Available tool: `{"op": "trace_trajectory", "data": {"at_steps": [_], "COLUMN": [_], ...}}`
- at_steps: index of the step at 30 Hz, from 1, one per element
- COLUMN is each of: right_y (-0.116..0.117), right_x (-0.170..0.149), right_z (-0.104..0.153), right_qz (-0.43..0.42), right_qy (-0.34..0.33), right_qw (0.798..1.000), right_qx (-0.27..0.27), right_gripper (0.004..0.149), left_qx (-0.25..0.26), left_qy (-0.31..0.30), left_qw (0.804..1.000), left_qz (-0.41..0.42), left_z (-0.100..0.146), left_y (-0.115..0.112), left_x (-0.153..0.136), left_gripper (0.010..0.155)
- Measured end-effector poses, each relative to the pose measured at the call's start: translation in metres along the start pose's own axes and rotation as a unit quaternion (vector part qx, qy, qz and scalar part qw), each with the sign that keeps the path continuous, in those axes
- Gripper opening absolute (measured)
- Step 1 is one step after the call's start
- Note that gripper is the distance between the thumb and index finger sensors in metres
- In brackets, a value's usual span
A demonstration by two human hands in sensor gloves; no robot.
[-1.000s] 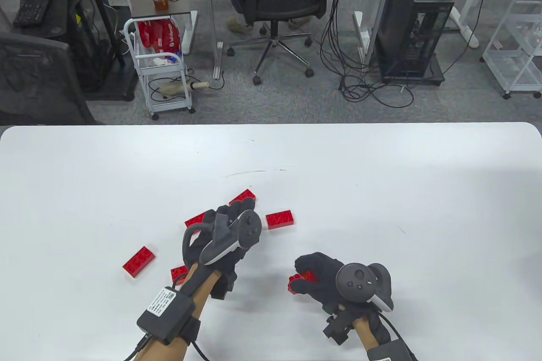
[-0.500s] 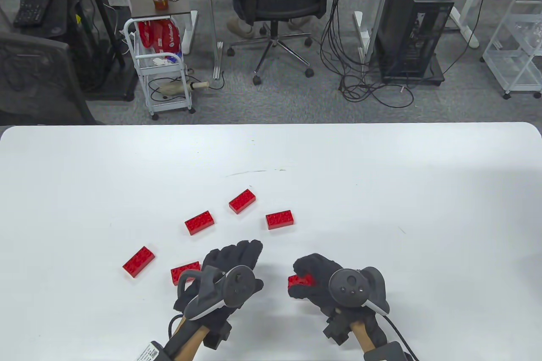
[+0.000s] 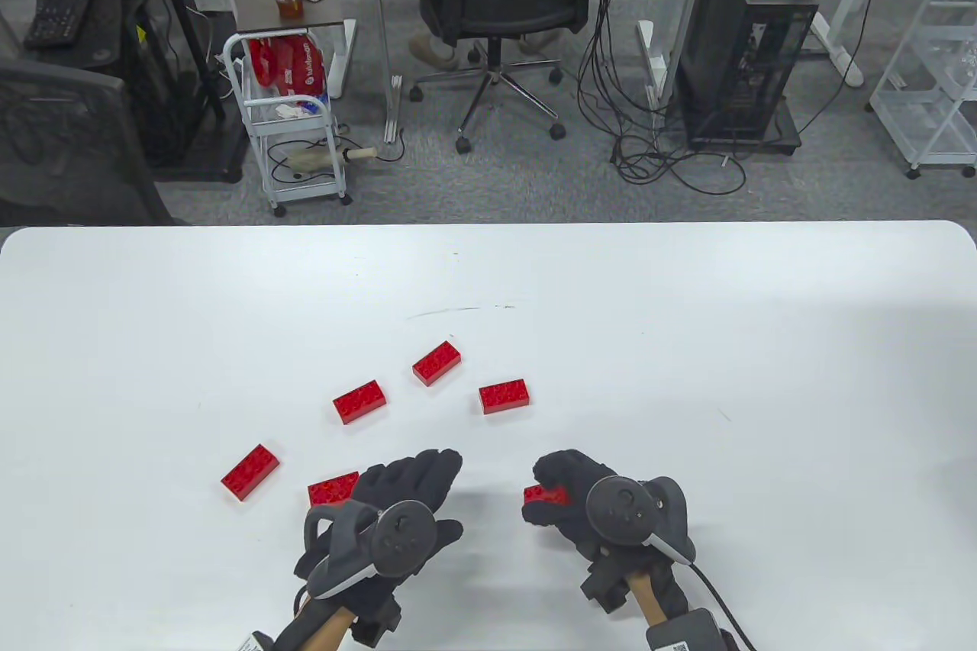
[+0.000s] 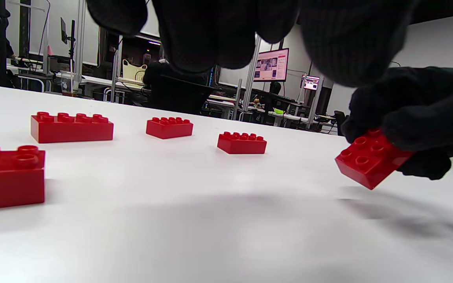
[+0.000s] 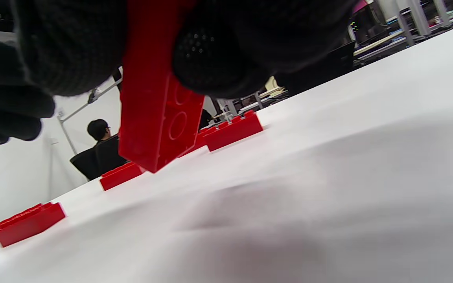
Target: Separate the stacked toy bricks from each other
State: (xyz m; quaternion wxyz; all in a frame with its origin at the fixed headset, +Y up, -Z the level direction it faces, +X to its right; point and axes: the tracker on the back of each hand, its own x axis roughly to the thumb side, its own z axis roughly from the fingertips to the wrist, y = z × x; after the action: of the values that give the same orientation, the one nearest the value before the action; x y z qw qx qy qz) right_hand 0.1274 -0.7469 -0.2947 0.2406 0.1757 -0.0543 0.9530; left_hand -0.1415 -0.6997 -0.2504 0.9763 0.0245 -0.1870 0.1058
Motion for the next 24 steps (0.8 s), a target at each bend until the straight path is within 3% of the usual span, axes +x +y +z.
{"op": "trace_trajectory", "data": {"at_steps": [6,15,24], "right_y": [0.0,0.006,0.01], "right_x": [-0.01,-0.019,-0.021], "right_z": [-0.009,-0.019,-0.023], "right_qz": [0.033,-0.007,0.036], "right_qy": [0.035,0.072,0.055], "right_qw": [0.999,0.997,0.997], "right_qx": [-0.003,0.021,0.048], "right_gripper": [0.058,0.067,0.064], "left_qx": [-0.022,-0.019,-0.032], "left_qy": [0.004,-0.005,-0.003], "left_qw": [1.0,1.0,0.999], "left_qz": [-0.006,-0.005,-0.002], "left_z": [-0.003,-0.003,-0.005], "left_y": [-0.008,-0.009,-0.012], "left_x": [-0.005,-0.003,-0.005], "left_gripper": [0.082,0.082,0.081]}}
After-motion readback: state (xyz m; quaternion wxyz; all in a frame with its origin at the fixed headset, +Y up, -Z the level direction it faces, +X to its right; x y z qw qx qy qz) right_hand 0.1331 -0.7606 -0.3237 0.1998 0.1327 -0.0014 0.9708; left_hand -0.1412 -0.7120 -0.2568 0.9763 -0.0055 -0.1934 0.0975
